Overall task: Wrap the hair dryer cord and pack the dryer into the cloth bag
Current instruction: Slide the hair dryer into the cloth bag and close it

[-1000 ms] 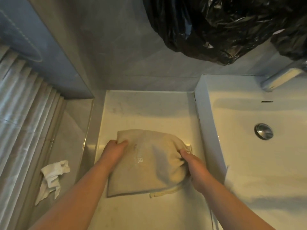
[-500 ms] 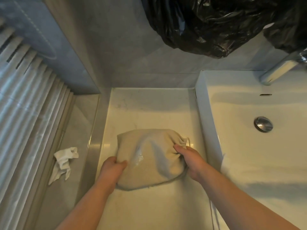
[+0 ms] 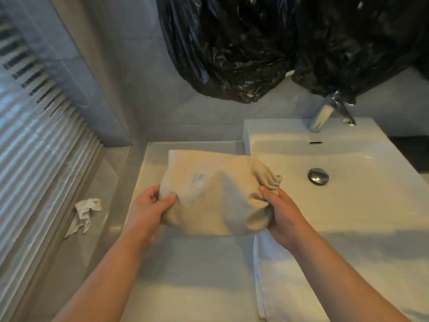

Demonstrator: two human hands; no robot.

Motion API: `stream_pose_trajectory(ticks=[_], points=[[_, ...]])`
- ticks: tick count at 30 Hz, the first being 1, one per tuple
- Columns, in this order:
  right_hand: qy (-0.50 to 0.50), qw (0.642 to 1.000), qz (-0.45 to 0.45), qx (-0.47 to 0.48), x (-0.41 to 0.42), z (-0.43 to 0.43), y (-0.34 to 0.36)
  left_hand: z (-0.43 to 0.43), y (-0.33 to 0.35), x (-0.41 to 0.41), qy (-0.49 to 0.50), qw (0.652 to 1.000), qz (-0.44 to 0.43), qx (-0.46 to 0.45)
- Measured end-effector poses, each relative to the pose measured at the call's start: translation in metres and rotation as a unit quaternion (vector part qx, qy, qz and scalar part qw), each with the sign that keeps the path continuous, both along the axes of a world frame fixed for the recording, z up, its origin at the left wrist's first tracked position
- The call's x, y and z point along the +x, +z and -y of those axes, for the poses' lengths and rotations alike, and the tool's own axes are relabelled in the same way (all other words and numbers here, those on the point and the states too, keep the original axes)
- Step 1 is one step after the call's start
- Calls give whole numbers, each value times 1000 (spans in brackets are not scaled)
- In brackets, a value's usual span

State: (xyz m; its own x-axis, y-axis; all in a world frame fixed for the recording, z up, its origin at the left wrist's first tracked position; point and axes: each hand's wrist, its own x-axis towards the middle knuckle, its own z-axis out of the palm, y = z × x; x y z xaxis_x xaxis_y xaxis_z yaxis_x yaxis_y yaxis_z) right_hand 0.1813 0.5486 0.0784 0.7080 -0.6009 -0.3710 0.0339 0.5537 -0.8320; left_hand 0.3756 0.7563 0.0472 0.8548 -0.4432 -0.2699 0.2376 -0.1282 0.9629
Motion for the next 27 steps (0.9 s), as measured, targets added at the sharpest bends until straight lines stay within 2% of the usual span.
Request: stream_pose_trajectory(ticks=[4, 7, 12, 17, 27], points=[[-45, 998, 43, -13, -59, 16, 30, 31, 45, -43, -48, 995, 90, -14], [-85, 994, 64, -26, -111, 26, 49, 53, 66, -82, -84, 989, 116, -36], [-135, 987, 82, -38, -202, 39, 67, 86, 80, -163, -131, 982, 106, -81], [-176, 981, 73, -24, -273, 51, 67, 116, 81, -222, -178, 975, 98, -87], [-246, 968, 47, -32, -328, 134, 51, 225, 54, -267, -207, 972, 71, -83]])
